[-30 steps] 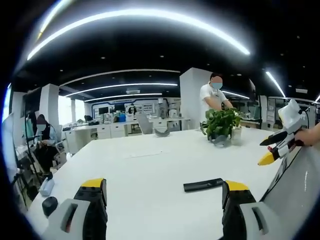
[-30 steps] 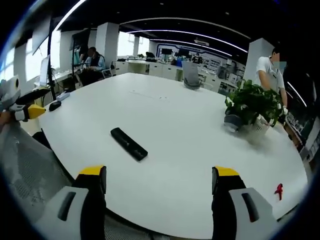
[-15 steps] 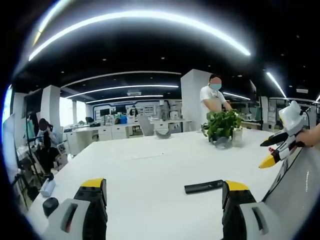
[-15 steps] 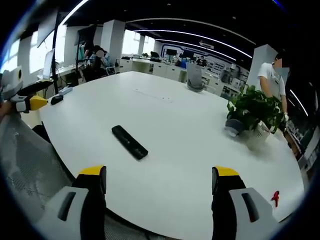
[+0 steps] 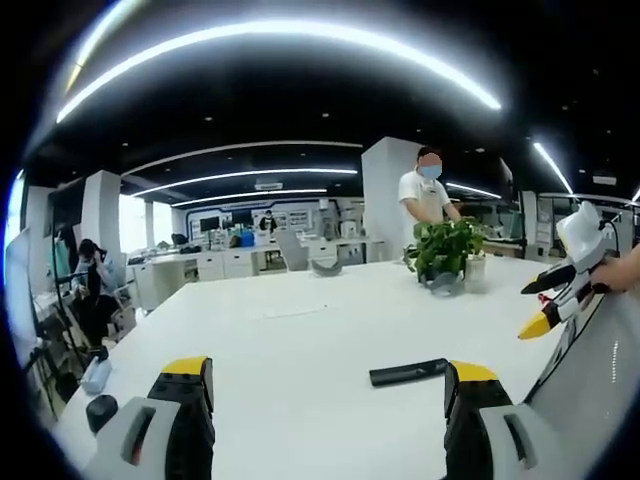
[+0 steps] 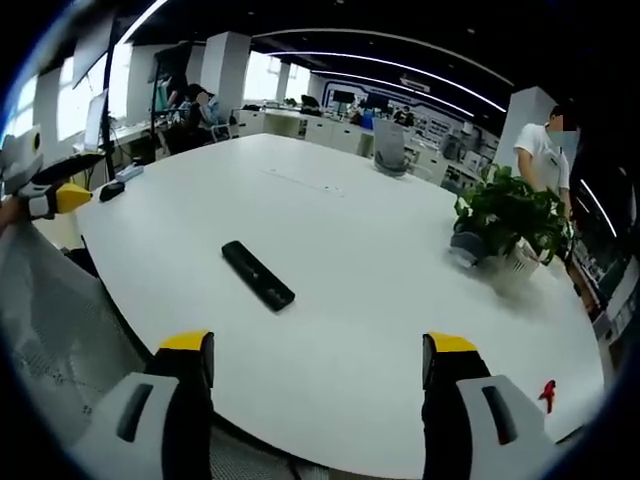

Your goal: Press the specified remote control buttons in sequence, fully releasing each button before pressing the next.

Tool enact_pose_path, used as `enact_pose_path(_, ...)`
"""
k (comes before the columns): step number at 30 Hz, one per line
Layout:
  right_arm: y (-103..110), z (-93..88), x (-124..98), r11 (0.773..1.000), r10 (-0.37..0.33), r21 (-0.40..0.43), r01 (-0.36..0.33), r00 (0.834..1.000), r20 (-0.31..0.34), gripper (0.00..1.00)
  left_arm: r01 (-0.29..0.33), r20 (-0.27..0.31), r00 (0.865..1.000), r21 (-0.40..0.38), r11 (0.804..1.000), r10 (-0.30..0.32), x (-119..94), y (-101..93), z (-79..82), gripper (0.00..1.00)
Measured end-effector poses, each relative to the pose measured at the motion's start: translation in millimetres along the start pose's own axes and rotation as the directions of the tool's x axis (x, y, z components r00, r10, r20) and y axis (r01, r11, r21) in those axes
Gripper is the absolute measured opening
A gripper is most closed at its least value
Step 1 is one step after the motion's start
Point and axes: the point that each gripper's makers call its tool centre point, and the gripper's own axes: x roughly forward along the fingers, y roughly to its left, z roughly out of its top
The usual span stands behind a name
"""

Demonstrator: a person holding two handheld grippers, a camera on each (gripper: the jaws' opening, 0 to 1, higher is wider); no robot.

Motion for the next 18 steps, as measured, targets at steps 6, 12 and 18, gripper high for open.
enact_pose_path(6, -2.2, 0.1, -0.7, 1.000, -0.003, 0.002, 0.003, 1.000, 0.003, 0.88, 0.000, -0.008, 1.000, 0.006, 1.000, 0.000, 0.3, -0.3, -1.2, 1.00)
enact_pose_path(12, -0.5, 0.6, -0.8, 1.000, 0.000, 0.013, 0.000, 1.000, 0.002, 0.88, 0.001, -0.014, 1.000, 0.012, 1.000, 0.000, -1.0, -1.0, -1.3, 1.00)
enact_pose_path(18, 0.0, 0.9, 0.0, 1.000, 0.008, 0.003, -0.008, 1.000, 0.003, 0.87, -0.008, -0.010, 1.000, 0.014, 1.000, 0.009, -1.7, 0.4, -0.4, 1.00)
